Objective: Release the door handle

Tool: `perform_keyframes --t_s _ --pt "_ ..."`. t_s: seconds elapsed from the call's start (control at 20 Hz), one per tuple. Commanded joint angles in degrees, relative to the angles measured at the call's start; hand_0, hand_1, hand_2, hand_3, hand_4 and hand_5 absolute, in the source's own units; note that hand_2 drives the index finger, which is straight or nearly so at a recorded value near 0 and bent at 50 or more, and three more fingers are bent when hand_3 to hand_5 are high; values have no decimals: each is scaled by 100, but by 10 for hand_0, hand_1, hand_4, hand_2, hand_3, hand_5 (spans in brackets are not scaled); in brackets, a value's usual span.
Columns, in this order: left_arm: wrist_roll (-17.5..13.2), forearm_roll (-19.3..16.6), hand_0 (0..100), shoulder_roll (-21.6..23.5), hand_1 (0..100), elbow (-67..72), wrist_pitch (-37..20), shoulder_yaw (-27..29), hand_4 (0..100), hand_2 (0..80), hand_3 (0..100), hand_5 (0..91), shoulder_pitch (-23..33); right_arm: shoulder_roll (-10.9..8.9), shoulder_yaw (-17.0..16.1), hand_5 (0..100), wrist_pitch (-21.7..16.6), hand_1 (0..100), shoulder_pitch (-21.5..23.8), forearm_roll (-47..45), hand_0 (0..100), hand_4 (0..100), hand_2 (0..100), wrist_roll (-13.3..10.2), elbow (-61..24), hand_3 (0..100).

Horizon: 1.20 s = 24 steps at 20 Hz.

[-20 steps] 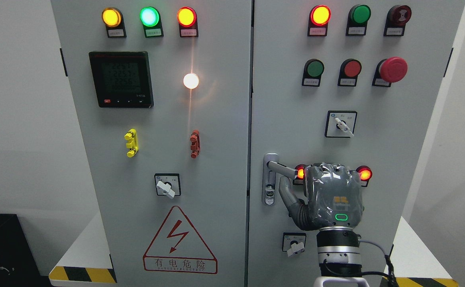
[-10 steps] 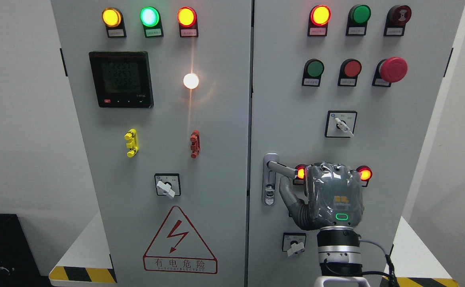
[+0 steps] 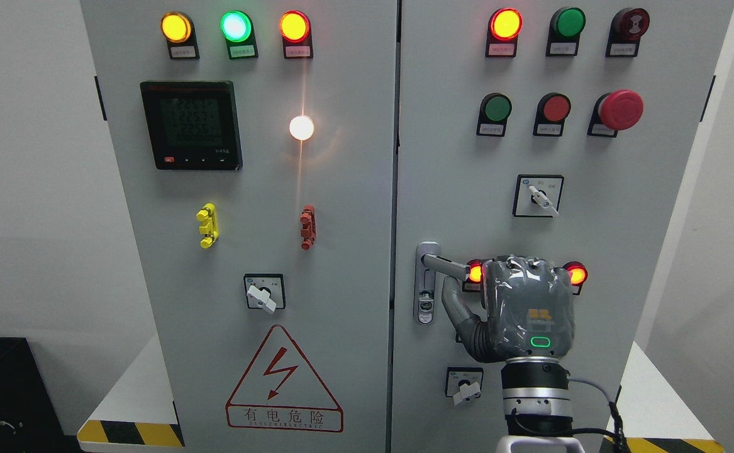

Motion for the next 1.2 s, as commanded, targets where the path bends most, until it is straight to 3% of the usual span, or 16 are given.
perform_keyframes --t_s 0.0,0.5,0.85,1.0,1.15 --pt "1 2 120 0 556 0 -5 0 0 0 0 0 97 -4 -2 979 -2 348 35 6 487 1000 961 -3 -6 1000" --pt "1 2 120 0 556 0 -5 0 0 0 0 0 97 -13 -2 966 -20 332 334 -38 527 988 940 -20 -295 1000" --pt "1 2 120 0 556 0 -5 0 0 0 0 0 97 -22 -11 939 -73 304 1010 -91 543 961 877 -29 -1059 1000" --pt "1 2 120 0 556 8 -5 0 0 0 0 0 97 -13 -46 908 -239 294 1274 -152 545 941 828 -47 -1341 1000" --pt "1 2 120 0 556 0 -5 0 0 0 0 0 97 -22 -335 903 -546 288 1266 -406 545 933 810 -257 -1342 1000"
